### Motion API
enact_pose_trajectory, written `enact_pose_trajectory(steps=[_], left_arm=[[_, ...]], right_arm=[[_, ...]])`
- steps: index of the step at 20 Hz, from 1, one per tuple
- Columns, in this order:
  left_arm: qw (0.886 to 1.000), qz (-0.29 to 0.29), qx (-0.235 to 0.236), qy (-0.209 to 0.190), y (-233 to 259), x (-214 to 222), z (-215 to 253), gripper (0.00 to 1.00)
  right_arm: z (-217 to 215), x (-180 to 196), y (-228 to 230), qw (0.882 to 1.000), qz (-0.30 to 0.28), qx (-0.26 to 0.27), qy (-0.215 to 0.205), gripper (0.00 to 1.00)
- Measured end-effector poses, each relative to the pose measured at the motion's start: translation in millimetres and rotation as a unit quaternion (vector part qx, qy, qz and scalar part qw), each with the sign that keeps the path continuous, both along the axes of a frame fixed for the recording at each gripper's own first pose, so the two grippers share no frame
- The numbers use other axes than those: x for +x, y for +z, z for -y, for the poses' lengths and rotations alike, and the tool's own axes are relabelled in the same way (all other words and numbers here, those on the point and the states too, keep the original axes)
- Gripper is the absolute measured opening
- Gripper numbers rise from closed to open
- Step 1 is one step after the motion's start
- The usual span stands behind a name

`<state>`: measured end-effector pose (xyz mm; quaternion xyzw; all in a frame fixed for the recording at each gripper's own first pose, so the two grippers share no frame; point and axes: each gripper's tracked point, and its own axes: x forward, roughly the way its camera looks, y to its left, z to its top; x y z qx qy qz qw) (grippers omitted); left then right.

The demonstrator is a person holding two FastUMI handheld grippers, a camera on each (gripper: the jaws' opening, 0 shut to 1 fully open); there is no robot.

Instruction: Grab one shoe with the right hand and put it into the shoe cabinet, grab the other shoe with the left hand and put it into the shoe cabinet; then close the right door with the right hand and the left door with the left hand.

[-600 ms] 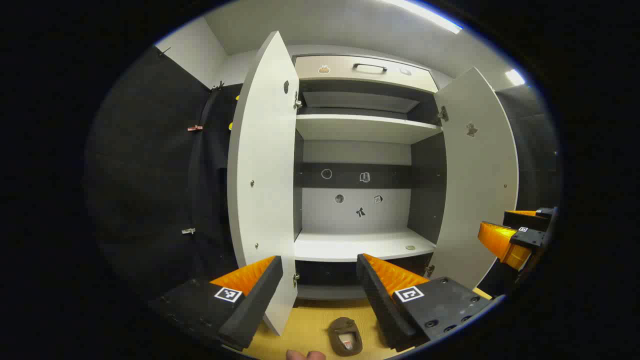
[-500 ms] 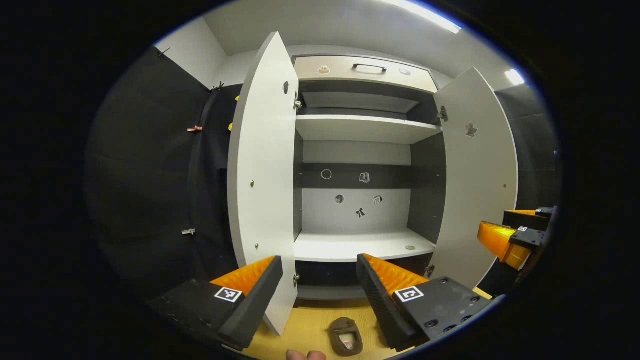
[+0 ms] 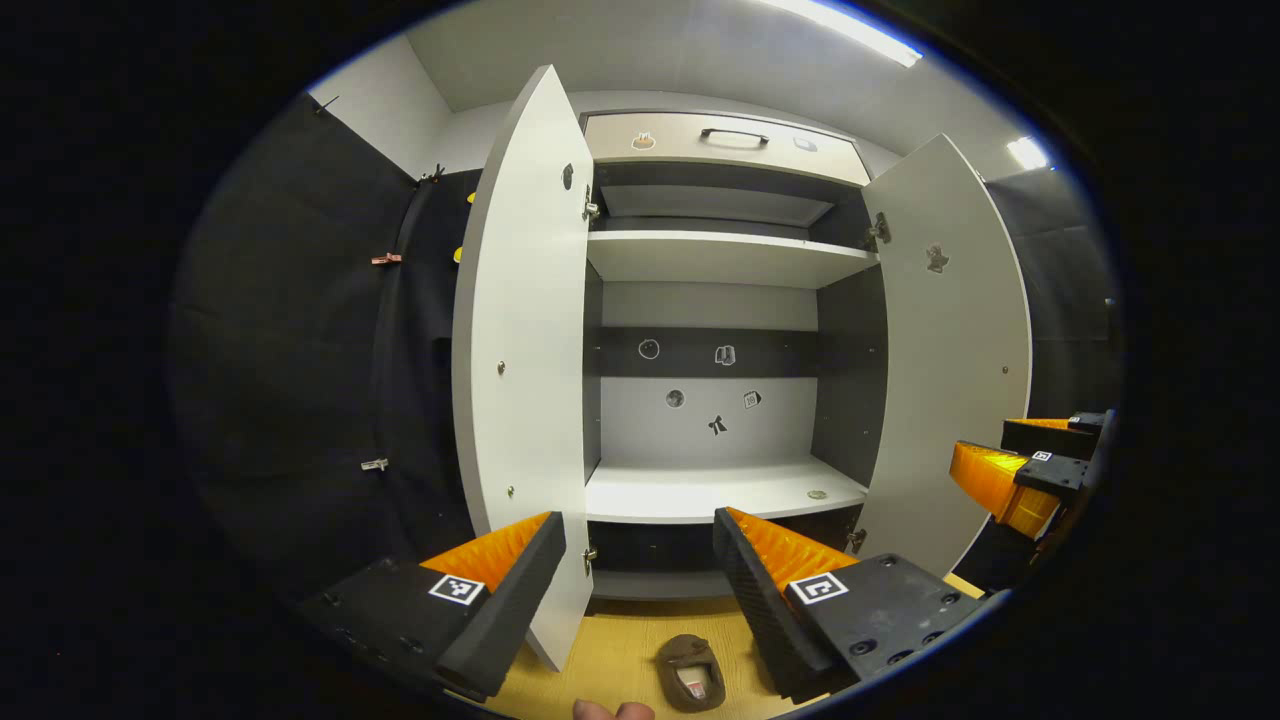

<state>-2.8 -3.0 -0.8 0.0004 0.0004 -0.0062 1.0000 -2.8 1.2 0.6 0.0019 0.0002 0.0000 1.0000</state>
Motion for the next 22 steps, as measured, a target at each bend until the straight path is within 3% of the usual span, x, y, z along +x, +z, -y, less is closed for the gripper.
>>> enact_pose_trajectory(steps=[7,11,15,22], left_arm=[[1.000,0.006,0.003,-0.002,3,-4,-1,0.95],[1.000,0.010,0.005,0.002,3,-8,-5,0.95],[1.000,0.001,0.005,0.013,-6,-7,-11,0.95],[1.000,-0.011,0.008,0.019,-19,-8,-18,0.95]], right_arm=[[-4,-2,-8,1.000,-0.011,0.001,0.008,0.97],[-13,-1,-38,0.999,-0.047,0.004,0.024,0.98],[-28,-5,-97,0.992,-0.116,0.013,0.048,0.98],[-45,-13,-224,0.969,-0.236,0.026,0.064,0.98]])
